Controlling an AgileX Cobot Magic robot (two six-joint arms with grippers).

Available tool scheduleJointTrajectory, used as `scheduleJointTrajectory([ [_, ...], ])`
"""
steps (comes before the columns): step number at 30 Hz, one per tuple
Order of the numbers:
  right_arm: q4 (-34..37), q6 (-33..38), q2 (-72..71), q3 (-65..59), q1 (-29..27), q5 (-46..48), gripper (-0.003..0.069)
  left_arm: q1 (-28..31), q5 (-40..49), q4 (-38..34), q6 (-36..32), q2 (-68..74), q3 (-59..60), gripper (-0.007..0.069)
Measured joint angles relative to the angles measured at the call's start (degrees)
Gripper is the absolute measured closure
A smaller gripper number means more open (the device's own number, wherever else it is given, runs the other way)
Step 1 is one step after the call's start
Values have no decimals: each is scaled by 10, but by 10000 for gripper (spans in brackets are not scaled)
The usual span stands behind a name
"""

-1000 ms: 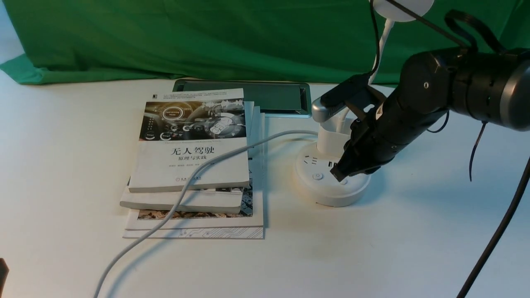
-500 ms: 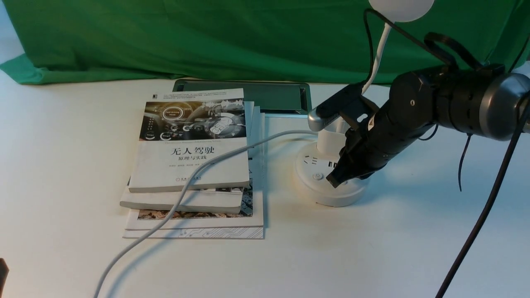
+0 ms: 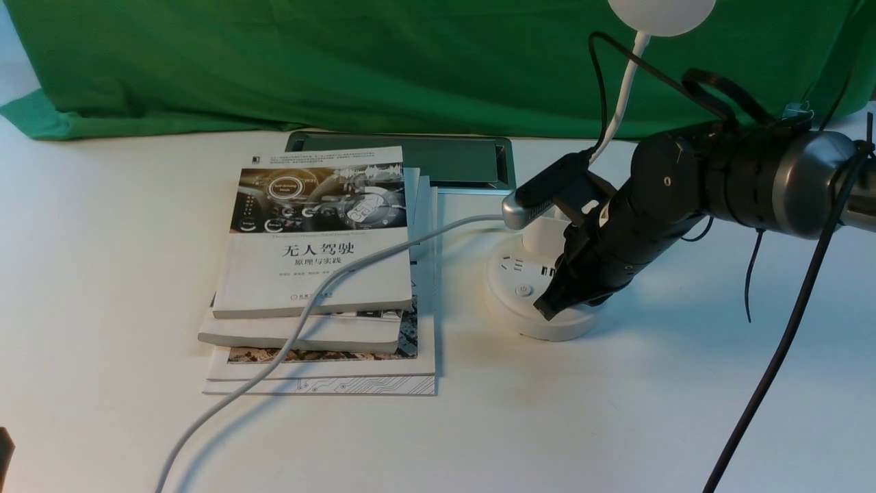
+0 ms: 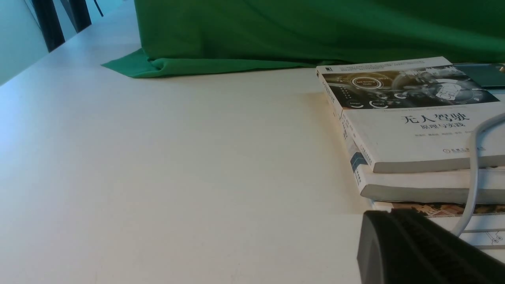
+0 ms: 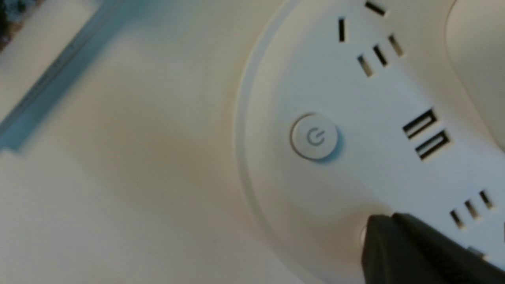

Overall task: Turn on the desk lamp on the white desktop with your hand.
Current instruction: 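Press the button on the base of the white desk lamp with the right gripper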

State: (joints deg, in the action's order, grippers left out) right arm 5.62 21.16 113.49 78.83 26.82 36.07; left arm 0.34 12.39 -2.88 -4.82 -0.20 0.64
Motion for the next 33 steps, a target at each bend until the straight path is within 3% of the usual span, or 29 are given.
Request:
scheduleJointTrajectory([
  [23,3,-2,6,-5,0,-13,629,0,0,0,0,0,0,603],
  [33,2,-20,-138,-29,1,27,624,0,0,0,0,0,0,603],
])
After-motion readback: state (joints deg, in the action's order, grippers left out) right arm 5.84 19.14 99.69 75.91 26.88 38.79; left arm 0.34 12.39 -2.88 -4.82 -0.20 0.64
